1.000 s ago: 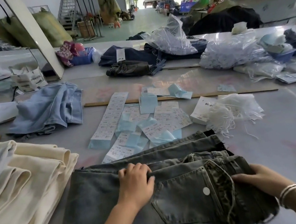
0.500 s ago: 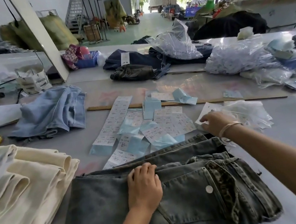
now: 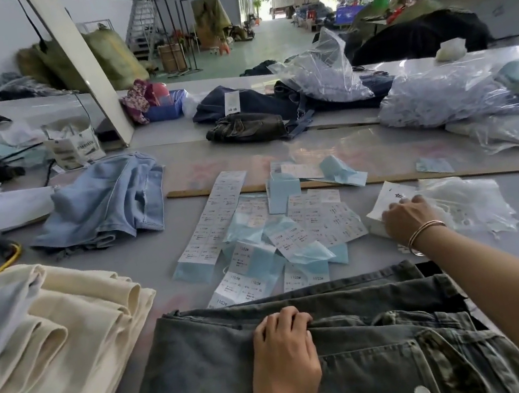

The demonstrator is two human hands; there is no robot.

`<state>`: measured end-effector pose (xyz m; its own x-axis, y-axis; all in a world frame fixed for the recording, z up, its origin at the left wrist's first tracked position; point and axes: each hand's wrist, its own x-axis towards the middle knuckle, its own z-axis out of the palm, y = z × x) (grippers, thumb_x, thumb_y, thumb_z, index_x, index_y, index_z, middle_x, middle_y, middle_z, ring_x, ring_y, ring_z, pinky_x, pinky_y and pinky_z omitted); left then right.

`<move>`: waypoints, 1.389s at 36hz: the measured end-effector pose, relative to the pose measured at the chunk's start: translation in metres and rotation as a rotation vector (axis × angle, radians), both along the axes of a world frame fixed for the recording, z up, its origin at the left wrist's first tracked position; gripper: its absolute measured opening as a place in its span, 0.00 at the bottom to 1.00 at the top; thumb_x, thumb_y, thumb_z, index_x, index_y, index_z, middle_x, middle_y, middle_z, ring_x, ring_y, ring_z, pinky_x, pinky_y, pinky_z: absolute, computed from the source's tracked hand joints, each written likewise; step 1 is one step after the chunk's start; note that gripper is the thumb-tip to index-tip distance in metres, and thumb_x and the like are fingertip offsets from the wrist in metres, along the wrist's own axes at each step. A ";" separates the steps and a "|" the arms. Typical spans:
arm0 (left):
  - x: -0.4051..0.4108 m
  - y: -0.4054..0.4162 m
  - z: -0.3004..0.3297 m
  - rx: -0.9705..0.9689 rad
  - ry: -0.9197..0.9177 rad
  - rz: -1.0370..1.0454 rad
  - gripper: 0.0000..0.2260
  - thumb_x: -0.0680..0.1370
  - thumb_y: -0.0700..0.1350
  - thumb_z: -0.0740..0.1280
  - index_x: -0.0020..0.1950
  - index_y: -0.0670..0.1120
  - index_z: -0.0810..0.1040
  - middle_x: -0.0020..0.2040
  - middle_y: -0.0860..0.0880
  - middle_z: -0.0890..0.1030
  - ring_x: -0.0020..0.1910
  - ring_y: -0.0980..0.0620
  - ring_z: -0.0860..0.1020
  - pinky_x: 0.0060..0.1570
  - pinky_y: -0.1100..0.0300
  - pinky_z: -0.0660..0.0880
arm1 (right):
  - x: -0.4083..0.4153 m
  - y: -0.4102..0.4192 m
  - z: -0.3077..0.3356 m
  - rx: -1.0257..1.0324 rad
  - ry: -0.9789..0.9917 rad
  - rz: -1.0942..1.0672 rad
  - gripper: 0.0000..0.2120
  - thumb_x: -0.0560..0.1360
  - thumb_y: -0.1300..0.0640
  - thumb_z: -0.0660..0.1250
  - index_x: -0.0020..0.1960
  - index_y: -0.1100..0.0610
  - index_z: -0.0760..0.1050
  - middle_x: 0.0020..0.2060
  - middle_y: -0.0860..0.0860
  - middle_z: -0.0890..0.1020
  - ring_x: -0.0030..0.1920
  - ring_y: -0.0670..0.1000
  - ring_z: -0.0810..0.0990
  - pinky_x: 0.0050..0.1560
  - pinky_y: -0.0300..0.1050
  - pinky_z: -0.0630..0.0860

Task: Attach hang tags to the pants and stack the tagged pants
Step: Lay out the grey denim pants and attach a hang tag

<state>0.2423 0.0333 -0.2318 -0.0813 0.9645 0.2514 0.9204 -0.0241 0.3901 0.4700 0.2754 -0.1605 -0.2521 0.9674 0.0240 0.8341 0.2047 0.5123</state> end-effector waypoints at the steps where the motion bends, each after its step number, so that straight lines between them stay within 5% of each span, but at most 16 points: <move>1: 0.000 0.000 0.000 -0.016 0.003 -0.007 0.11 0.77 0.51 0.54 0.56 0.59 0.73 0.54 0.60 0.73 0.54 0.58 0.73 0.59 0.58 0.69 | 0.000 0.001 -0.001 0.013 0.006 0.011 0.14 0.80 0.53 0.52 0.60 0.49 0.74 0.58 0.48 0.79 0.59 0.50 0.76 0.57 0.46 0.66; 6: -0.001 0.002 0.000 -0.068 -0.005 -0.020 0.14 0.79 0.53 0.48 0.60 0.60 0.68 0.59 0.61 0.69 0.59 0.60 0.67 0.65 0.60 0.62 | 0.001 0.003 -0.006 -0.010 -0.008 -0.005 0.15 0.79 0.51 0.54 0.62 0.48 0.74 0.63 0.48 0.73 0.63 0.50 0.72 0.60 0.49 0.65; 16: -0.001 0.001 0.001 -0.080 -0.017 -0.022 0.14 0.79 0.53 0.49 0.60 0.59 0.69 0.58 0.61 0.69 0.59 0.59 0.68 0.64 0.60 0.62 | -0.007 0.003 0.007 0.064 -0.110 0.091 0.15 0.79 0.58 0.54 0.54 0.51 0.80 0.53 0.47 0.82 0.54 0.49 0.80 0.62 0.49 0.63; 26: -0.002 0.001 0.001 -0.087 -0.024 -0.023 0.15 0.78 0.53 0.49 0.60 0.59 0.69 0.59 0.61 0.69 0.60 0.60 0.67 0.65 0.61 0.61 | 0.001 0.004 0.009 0.082 -0.052 0.065 0.12 0.80 0.52 0.56 0.55 0.50 0.78 0.50 0.48 0.84 0.52 0.49 0.82 0.60 0.47 0.68; 39: -0.002 0.001 0.001 -0.083 -0.016 -0.025 0.15 0.78 0.54 0.48 0.60 0.60 0.69 0.60 0.62 0.68 0.60 0.61 0.66 0.65 0.62 0.60 | -0.004 0.001 0.010 0.060 0.042 -0.051 0.12 0.78 0.55 0.59 0.56 0.50 0.79 0.57 0.47 0.77 0.59 0.50 0.74 0.59 0.51 0.68; 45: -0.002 0.002 0.003 -0.075 -0.013 -0.041 0.15 0.78 0.54 0.49 0.60 0.60 0.69 0.59 0.62 0.68 0.60 0.61 0.66 0.64 0.62 0.60 | 0.008 0.009 0.012 -0.070 0.354 -0.188 0.14 0.77 0.42 0.61 0.48 0.49 0.80 0.52 0.51 0.81 0.55 0.54 0.76 0.57 0.50 0.64; 50: -0.007 0.005 0.003 -0.076 -0.098 -0.026 0.13 0.77 0.54 0.55 0.58 0.59 0.73 0.56 0.64 0.70 0.59 0.63 0.67 0.63 0.64 0.60 | 0.019 0.008 0.028 0.221 1.219 -0.304 0.15 0.77 0.50 0.65 0.54 0.60 0.82 0.51 0.63 0.82 0.52 0.63 0.78 0.51 0.51 0.72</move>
<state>0.2358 0.0378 -0.2286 -0.0762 0.9826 0.1697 0.8774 -0.0148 0.4796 0.4889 0.2836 -0.1328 0.2769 0.9277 0.2503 0.7844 -0.0678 -0.6165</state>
